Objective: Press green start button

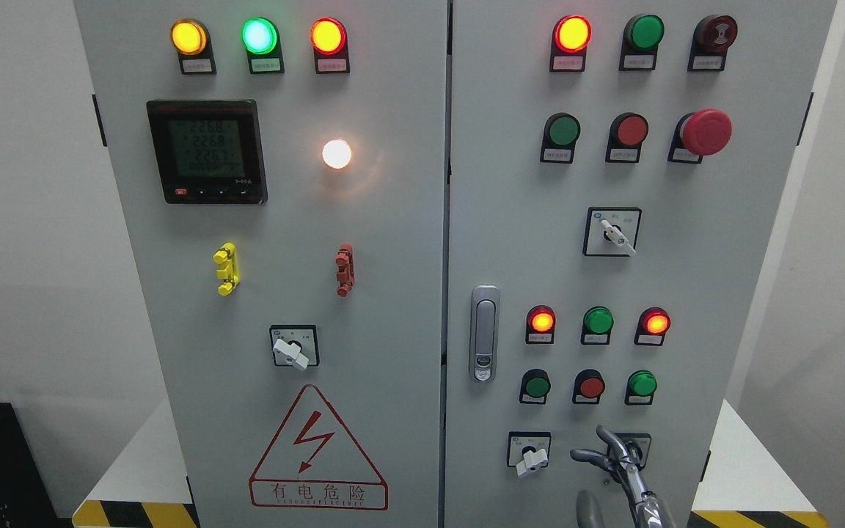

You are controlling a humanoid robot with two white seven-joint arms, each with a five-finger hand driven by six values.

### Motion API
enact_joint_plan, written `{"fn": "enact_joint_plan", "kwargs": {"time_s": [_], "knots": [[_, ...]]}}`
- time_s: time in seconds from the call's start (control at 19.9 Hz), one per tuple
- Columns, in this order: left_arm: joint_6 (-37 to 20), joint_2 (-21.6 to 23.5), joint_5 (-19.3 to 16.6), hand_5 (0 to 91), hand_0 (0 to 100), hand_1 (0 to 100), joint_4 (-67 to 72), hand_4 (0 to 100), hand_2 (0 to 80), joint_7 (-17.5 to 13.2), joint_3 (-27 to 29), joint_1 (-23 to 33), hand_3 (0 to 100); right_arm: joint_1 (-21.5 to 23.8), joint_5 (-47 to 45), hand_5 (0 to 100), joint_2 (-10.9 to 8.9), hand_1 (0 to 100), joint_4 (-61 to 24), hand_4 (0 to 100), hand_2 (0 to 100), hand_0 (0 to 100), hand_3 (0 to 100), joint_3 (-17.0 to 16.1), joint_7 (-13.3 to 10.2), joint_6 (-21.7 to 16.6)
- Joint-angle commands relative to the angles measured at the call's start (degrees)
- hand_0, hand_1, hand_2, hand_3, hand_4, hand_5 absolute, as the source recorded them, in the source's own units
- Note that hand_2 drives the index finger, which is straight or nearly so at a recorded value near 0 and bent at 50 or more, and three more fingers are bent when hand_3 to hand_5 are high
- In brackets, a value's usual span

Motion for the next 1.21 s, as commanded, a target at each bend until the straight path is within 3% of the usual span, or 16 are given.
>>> {"fn": "enact_joint_plan", "kwargs": {"time_s": [0.0, 0.15, 0.3, 0.45, 0.8, 1.16], "knots": [[0.0, 0.0, 0.0, 0.0, 12, 56, 0.0, 0, 0.0, 0.0, 0.0, 0.0, 0, 4.8, -12.0, 0, -0.32, 25, -7.4, 2, 0, 70, 10, 2.2, 3.4, 0.9], [0.0, 0.0, 0.0, 0.0, 12, 56, 0.0, 0, 0.0, 0.0, 0.0, 0.0, 0, 5.6, -12.5, 0, -0.32, 22, -8.0, 0, 0, 67, 0, 2.3, 4.6, 1.0], [0.0, 0.0, 0.0, 0.0, 12, 56, 0.0, 0, 0.0, 0.0, 0.0, 0.0, 0, 6.1, -12.6, 0, -0.32, 19, -7.9, 0, 0, 63, 0, 3.2, 4.9, 0.8], [0.0, 0.0, 0.0, 0.0, 12, 56, 0.0, 0, 0.0, 0.0, 0.0, 0.0, 0, 6.8, -13.1, 0, -0.23, 17, -8.0, 0, 0, 58, 0, 3.1, 8.2, 0.6], [0.0, 0.0, 0.0, 0.0, 12, 56, 0.0, 0, 0.0, 0.0, 0.0, 0.0, 0, 8.4, -13.6, 0, -0.32, 14, -8.5, 0, 0, 46, 0, 2.9, 8.1, 0.2], [0.0, 0.0, 0.0, 0.0, 12, 56, 0.0, 0, 0.0, 0.0, 0.0, 0.0, 0, 8.5, -13.6, 0, -0.32, 15, -8.1, 0, 0, 42, 0, 2.4, 7.9, 0.5]]}}
